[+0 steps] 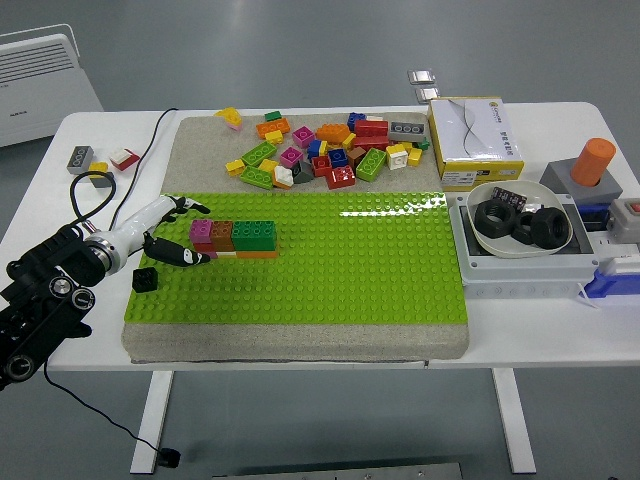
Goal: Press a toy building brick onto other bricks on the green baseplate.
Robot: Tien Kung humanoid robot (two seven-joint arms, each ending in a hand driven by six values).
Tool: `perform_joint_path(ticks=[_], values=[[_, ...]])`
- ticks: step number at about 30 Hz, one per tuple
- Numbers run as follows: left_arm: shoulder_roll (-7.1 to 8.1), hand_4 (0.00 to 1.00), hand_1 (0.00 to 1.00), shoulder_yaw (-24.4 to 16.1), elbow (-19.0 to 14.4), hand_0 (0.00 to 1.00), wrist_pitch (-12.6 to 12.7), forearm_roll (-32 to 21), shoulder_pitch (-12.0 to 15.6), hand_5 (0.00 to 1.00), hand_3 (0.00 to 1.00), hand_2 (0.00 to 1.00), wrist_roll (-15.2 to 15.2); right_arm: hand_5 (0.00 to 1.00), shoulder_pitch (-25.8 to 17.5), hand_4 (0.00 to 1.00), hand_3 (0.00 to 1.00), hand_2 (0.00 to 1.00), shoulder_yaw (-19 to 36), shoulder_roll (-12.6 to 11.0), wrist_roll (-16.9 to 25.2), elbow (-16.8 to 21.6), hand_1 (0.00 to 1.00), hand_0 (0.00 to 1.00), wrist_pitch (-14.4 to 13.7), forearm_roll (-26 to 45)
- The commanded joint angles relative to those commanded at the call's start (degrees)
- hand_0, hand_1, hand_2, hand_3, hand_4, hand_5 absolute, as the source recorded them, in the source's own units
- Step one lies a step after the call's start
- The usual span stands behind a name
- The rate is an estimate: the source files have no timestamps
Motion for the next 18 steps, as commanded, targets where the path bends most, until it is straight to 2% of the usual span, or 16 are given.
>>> perform_joint_path(ticks=[1, 2, 8, 9, 14, 15, 18], values=[[0.05, 0.973, 0.967, -0.5, -0.5, 0.913, 0.0, 0.4, 0.3, 0.18, 0.829, 0.959, 0.1, 0.821, 0.0, 0.758, 0.719, 0.687, 0.0, 0.0, 0.0, 0.0, 0.67, 0.518, 0.0, -0.1], [0.16, 0.998, 0.967, -1.4, -1.6, 0.916, 0.1, 1.1, 0.7, 0.263, 0.819, 0.96, 0.2, 0.821, 0.0, 0.758, 0.718, 0.687, 0.1, 0.0, 0.0, 0.0, 0.67, 0.518, 0.0, -0.2], [0.92, 0.998, 0.967, -8.2, -9.6, 0.916, 1.0, 5.9, 6.4, 0.263, 0.819, 0.96, 2.0, 0.821, -0.5, 0.758, 0.718, 0.687, 0.6, -0.1, 0.0, 0.0, 0.67, 0.518, 0.1, -0.5], [0.88, 0.964, 0.959, -9.5, -11.3, 0.926, 1.4, 6.6, 7.2, 0.842, 0.715, 0.954, 2.2, 0.821, -0.6, 0.758, 0.717, 0.685, 0.7, -0.2, 0.0, 0.0, 0.67, 0.518, 0.1, -0.5], [0.26, 0.964, 0.959, -9.7, -17.6, 0.926, 3.7, 12.0, 9.3, 0.842, 0.715, 0.954, 3.8, 0.821, -0.7, 0.758, 0.717, 0.685, 1.3, -0.1, 0.0, 0.0, 0.67, 0.518, 0.1, -1.4], [0.01, 0.922, 0.953, -9.4, -18.6, 0.933, 4.3, 13.4, 9.8, 0.998, 0.701, 0.949, 4.0, 0.821, -0.7, 0.758, 0.717, 0.684, 1.2, -0.1, 0.0, 0.0, 0.67, 0.518, 0.1, -1.3], [-0.39, 0.922, 0.953, -9.0, -19.3, 0.933, 5.2, 15.3, 10.6, 0.998, 0.701, 0.949, 4.4, 0.821, -0.8, 0.758, 0.717, 0.684, 1.0, -0.1, -0.1, 0.0, 0.67, 0.518, 0.1, -1.1]])
